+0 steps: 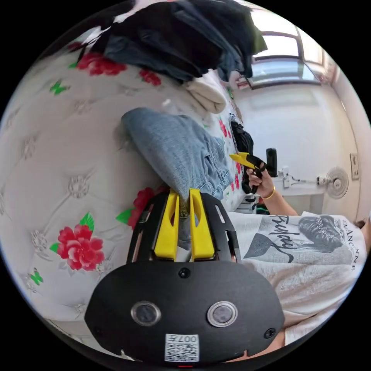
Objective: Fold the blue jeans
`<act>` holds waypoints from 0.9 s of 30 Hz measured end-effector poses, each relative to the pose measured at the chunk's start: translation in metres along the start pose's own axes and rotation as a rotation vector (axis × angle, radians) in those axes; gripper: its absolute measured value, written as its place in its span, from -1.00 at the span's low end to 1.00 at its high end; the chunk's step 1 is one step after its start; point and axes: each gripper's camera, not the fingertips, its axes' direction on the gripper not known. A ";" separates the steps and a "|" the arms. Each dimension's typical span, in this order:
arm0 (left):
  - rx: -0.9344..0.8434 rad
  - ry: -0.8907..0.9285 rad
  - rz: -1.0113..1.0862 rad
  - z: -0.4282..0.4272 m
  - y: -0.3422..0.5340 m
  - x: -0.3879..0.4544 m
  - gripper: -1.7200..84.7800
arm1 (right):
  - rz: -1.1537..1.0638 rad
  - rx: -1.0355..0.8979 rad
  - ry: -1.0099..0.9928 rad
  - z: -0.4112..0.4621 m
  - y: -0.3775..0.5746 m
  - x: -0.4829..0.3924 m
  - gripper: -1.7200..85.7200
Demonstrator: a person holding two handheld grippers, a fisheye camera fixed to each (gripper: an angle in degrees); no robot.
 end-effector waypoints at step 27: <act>0.415 -0.094 0.432 -0.320 -0.051 0.049 -0.85 | -0.678 0.036 -0.311 0.041 -0.122 -0.341 -0.91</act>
